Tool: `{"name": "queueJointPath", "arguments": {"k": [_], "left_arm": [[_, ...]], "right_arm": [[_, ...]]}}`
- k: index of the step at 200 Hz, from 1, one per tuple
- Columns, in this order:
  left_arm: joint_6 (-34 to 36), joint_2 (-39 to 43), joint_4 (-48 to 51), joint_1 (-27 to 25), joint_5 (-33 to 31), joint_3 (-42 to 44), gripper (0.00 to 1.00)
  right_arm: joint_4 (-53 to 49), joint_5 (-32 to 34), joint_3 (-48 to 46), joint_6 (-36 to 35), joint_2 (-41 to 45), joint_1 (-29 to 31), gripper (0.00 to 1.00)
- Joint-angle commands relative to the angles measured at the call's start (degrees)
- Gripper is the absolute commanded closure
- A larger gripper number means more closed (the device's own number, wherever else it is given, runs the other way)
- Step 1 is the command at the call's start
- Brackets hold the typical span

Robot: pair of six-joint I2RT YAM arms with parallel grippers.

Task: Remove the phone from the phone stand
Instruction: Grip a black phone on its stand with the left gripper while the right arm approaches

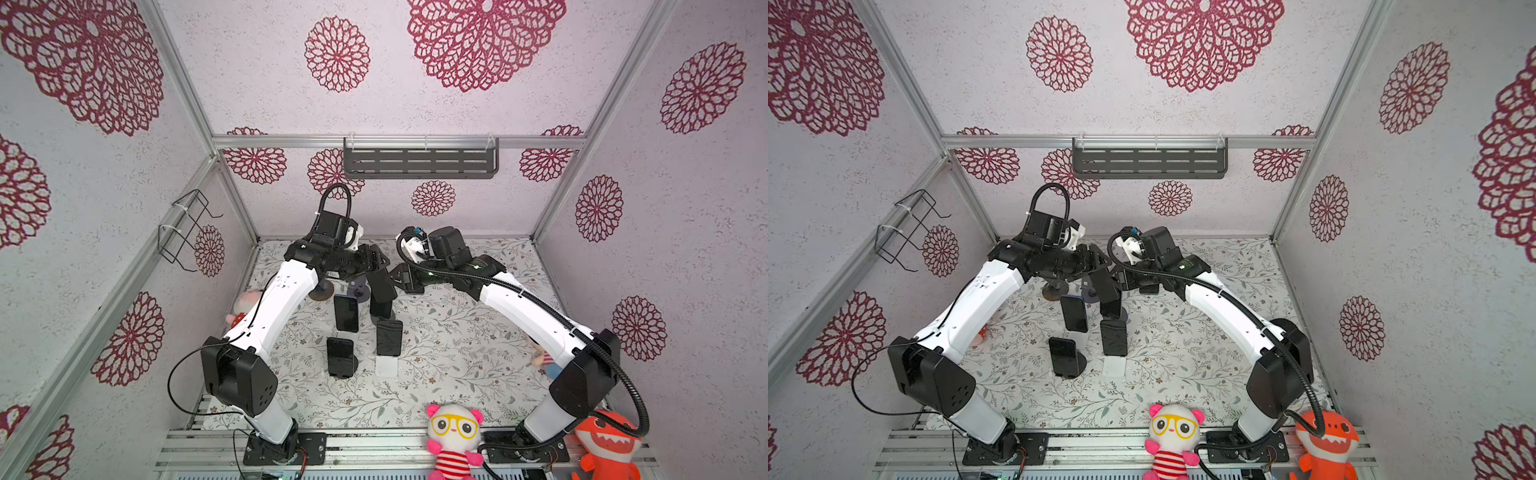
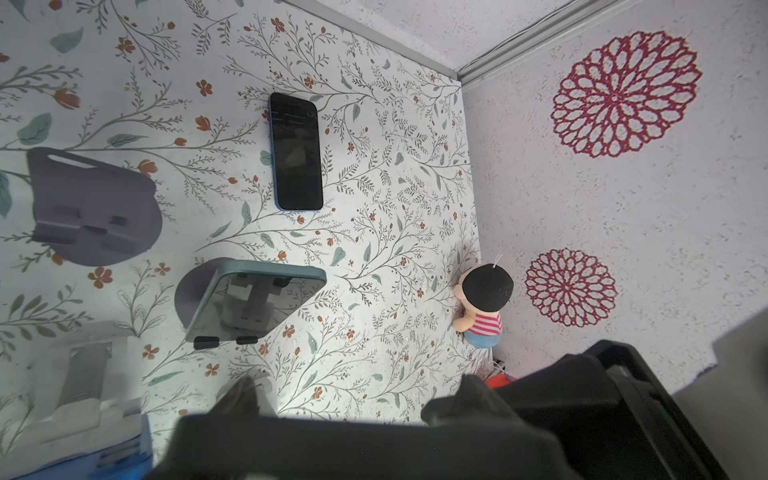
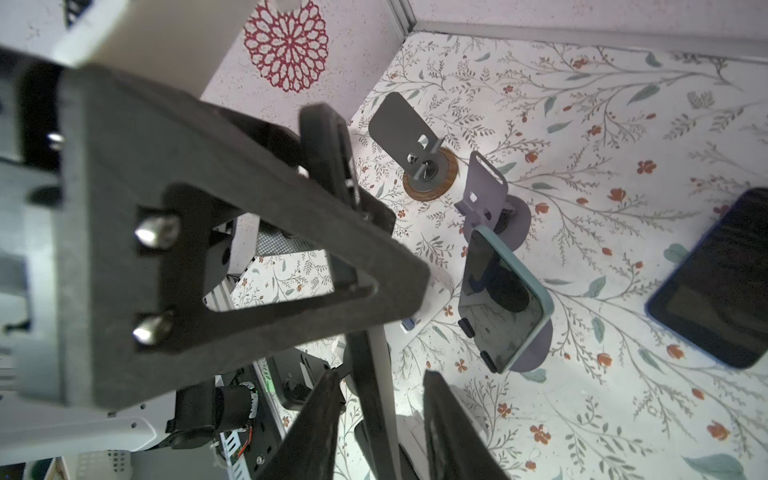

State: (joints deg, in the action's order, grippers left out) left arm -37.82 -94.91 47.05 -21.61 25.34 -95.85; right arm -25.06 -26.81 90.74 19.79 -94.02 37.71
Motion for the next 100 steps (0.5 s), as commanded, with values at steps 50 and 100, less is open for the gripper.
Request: {"name": "queueJointPath", "arguments": {"k": [50, 100], "left_arm": [[-1.2, 1.8, -3.5, 0.1, 1.5, -1.7, 0.76], [-1.7, 1.8, -4.3, 0.2, 1.9, -1.6, 0.75]], "right_arm": [[5.1, -1.5, -0.1, 1.4, -1.3, 0.4, 0.73], [7.5, -0.8, -1.6, 2.2, -1.6, 0.5, 0.86]]}}
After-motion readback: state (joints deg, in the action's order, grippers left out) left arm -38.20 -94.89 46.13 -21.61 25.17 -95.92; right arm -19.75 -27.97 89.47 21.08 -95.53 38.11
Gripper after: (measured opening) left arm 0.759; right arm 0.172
